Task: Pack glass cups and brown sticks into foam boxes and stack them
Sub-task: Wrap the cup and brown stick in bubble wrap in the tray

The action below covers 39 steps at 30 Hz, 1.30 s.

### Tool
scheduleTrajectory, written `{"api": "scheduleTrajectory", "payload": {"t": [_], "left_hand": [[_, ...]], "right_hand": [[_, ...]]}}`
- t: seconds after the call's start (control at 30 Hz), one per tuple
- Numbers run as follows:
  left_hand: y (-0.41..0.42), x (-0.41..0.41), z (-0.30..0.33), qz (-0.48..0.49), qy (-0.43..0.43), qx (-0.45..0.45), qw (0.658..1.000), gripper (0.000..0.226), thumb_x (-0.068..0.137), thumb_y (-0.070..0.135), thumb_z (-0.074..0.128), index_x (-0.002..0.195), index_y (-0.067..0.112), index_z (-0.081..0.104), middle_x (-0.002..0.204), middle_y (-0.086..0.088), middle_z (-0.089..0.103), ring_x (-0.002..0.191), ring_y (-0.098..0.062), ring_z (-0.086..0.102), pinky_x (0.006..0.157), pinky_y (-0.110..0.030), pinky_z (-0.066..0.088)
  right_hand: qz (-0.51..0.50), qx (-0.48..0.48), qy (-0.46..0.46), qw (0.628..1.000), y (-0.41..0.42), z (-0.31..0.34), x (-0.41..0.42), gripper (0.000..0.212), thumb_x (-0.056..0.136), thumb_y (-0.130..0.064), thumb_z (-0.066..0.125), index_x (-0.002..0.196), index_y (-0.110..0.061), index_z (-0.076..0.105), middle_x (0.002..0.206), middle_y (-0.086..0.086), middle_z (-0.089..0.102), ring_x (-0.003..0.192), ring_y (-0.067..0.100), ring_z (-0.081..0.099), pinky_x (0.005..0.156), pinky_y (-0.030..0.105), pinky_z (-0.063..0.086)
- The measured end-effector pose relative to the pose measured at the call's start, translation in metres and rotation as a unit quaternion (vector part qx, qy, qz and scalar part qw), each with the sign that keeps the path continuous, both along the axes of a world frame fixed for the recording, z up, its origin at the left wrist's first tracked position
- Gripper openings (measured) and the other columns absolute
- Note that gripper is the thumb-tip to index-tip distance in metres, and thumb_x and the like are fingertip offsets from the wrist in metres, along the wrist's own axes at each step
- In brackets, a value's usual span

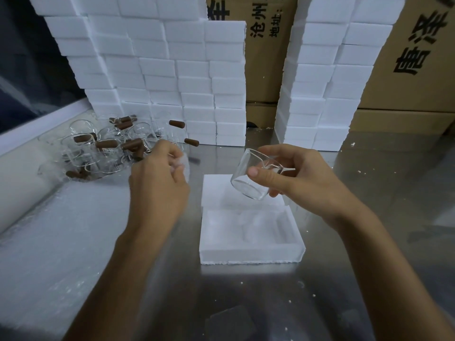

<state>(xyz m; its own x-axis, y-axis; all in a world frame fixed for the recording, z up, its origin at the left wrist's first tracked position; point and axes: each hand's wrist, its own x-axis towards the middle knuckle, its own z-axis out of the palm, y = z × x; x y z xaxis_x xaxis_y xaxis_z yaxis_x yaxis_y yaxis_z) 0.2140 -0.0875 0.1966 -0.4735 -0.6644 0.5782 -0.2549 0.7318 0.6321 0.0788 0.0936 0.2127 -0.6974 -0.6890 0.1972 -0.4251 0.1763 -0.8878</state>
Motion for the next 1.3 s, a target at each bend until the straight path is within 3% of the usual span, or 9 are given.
{"api": "scheduleTrajectory", "payload": {"t": [0.17, 0.33, 0.5, 0.6, 0.8, 0.87, 1.0, 1.17, 1.3], "left_hand": [[0.014, -0.006, -0.002, -0.092, 0.018, -0.036, 0.995, 0.037, 0.081, -0.012, 0.062, 0.111, 0.008, 0.071, 0.085, 0.000, 0.061, 0.077, -0.016, 0.060, 0.076, -0.037, 0.059], [0.023, -0.006, 0.001, -0.142, -0.024, -0.181, 0.973, 0.034, 0.067, -0.029, 0.057, 0.079, -0.002, 0.073, 0.079, -0.014, 0.063, 0.077, -0.026, 0.058, 0.061, -0.032, 0.048], [0.023, -0.008, -0.008, -0.139, -0.117, -0.135, 0.974, 0.034, 0.062, -0.029, 0.047, 0.058, 0.004, 0.053, 0.073, -0.006, 0.054, 0.068, -0.024, 0.051, 0.055, -0.045, 0.047], [0.018, -0.010, -0.017, -0.105, -0.163, -0.092, 0.977, 0.033, 0.071, -0.019, 0.049, 0.058, 0.011, 0.054, 0.076, -0.003, 0.058, 0.070, -0.024, 0.055, 0.059, -0.036, 0.043], [0.021, -0.010, -0.021, -0.030, -0.157, -0.015, 0.987, 0.018, 0.082, 0.037, 0.074, 0.076, 0.020, 0.071, 0.071, 0.008, 0.063, 0.067, -0.015, 0.057, 0.065, -0.024, 0.037], [0.019, -0.009, -0.019, -0.021, -0.153, -0.025, 0.988, 0.011, 0.085, 0.028, 0.075, 0.089, 0.018, 0.070, 0.077, 0.001, 0.068, 0.070, -0.019, 0.060, 0.064, -0.027, 0.040], [0.012, -0.007, -0.020, -0.035, -0.230, -0.015, 0.973, 0.047, 0.087, 0.001, 0.066, 0.130, 0.020, 0.061, 0.104, -0.007, 0.071, 0.092, -0.025, 0.064, 0.079, -0.035, 0.052], [0.011, -0.006, -0.020, -0.026, -0.185, 0.028, 0.982, 0.013, 0.084, 0.006, 0.070, 0.081, 0.018, 0.076, 0.083, 0.001, 0.072, 0.069, -0.011, 0.061, 0.063, -0.019, 0.041], [0.007, -0.009, -0.020, -0.057, -0.152, 0.151, 0.975, 0.026, 0.077, 0.029, 0.082, 0.058, 0.020, 0.068, 0.056, 0.008, 0.065, 0.054, -0.009, 0.063, 0.057, -0.023, 0.048]], "right_hand": [[-0.002, 0.000, 0.001, 1.000, 0.001, 0.001, 0.000, 0.085, 0.060, -0.066, 0.075, 0.134, -0.025, 0.060, 0.101, -0.012, 0.073, 0.066, 0.011, 0.071, 0.061, 0.014, 0.053], [-0.003, -0.003, 0.001, 1.000, 0.001, 0.003, 0.000, 0.088, 0.058, -0.067, 0.075, 0.133, -0.024, 0.061, 0.099, -0.012, 0.074, 0.064, 0.011, 0.071, 0.062, 0.016, 0.054], [-0.003, -0.012, -0.005, 1.000, 0.003, 0.003, 0.000, 0.087, 0.058, -0.064, 0.077, 0.133, -0.022, 0.061, 0.093, -0.017, 0.073, 0.063, 0.011, 0.070, 0.061, 0.014, 0.053], [-0.003, -0.020, -0.010, 1.000, 0.003, 0.003, 0.000, 0.086, 0.059, -0.062, 0.078, 0.133, -0.021, 0.061, 0.094, -0.014, 0.074, 0.061, 0.009, 0.068, 0.061, 0.013, 0.050], [-0.001, -0.022, -0.010, 1.000, 0.003, 0.003, 0.000, 0.084, 0.060, -0.062, 0.078, 0.132, -0.023, 0.061, 0.095, -0.013, 0.074, 0.063, 0.010, 0.069, 0.061, 0.013, 0.050], [-0.001, -0.025, -0.015, 1.000, 0.003, 0.002, -0.001, 0.082, 0.061, -0.060, 0.079, 0.132, -0.023, 0.061, 0.097, -0.011, 0.074, 0.062, 0.010, 0.069, 0.061, 0.014, 0.050], [-0.005, -0.028, -0.017, 0.999, 0.002, 0.001, -0.001, 0.084, 0.062, -0.061, 0.079, 0.136, -0.026, 0.057, 0.099, -0.008, 0.072, 0.062, 0.009, 0.069, 0.060, 0.013, 0.050], [-0.004, -0.007, -0.007, 1.000, 0.002, 0.003, 0.005, 0.088, 0.061, -0.069, 0.072, 0.141, -0.040, 0.049, 0.115, -0.013, 0.061, 0.084, 0.006, 0.065, 0.067, 0.017, 0.048], [-0.008, -0.032, -0.024, 0.999, 0.000, 0.004, 0.007, 0.069, 0.063, -0.061, 0.076, 0.125, -0.039, 0.057, 0.111, -0.009, 0.062, 0.068, 0.004, 0.067, 0.050, 0.011, 0.045]]}}
